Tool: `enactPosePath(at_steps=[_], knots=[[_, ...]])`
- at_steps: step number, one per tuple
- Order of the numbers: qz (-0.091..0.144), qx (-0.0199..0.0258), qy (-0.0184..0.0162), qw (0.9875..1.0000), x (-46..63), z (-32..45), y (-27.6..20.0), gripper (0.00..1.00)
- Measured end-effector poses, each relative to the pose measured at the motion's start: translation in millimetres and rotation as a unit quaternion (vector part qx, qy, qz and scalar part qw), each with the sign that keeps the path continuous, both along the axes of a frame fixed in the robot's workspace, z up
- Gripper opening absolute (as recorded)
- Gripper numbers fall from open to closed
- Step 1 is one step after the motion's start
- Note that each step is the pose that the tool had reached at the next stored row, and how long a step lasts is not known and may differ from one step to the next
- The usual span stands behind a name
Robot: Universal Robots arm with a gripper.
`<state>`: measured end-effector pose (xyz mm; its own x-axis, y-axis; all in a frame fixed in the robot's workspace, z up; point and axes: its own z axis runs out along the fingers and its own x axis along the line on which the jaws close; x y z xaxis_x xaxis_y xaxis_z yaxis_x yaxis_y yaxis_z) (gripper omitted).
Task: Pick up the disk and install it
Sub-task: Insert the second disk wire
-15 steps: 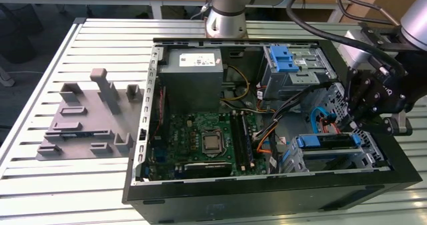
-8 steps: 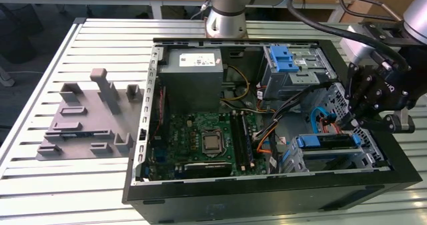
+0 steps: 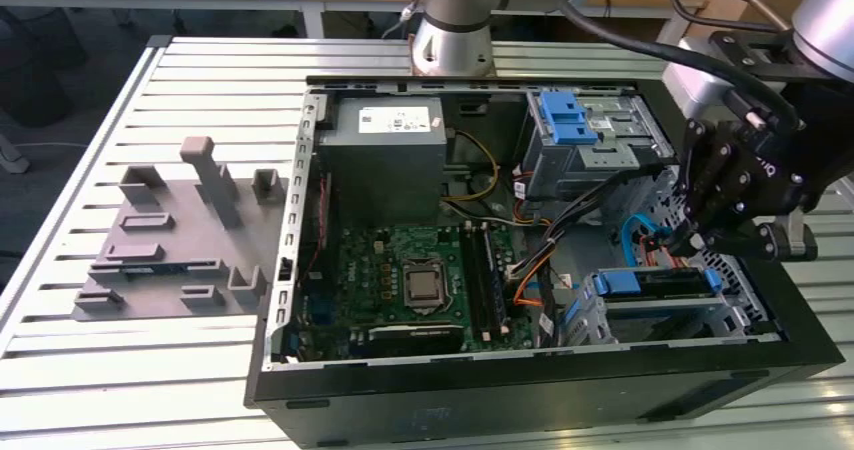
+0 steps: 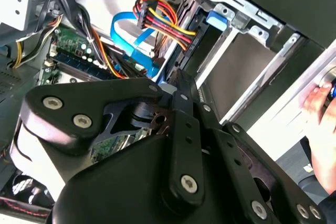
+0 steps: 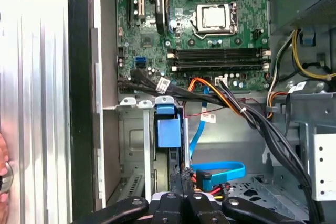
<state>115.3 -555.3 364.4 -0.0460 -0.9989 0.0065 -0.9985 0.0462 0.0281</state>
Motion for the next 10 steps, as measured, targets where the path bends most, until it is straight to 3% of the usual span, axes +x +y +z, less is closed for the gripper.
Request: enactPosePath(at_steps=[5,10], knots=[[0.0,0.0001,0.0,1.0,-2.7,5.5,0.8,0.11],[0.0,0.0001,0.0,1.0,-4.3,5.8,6.6,0.11]])
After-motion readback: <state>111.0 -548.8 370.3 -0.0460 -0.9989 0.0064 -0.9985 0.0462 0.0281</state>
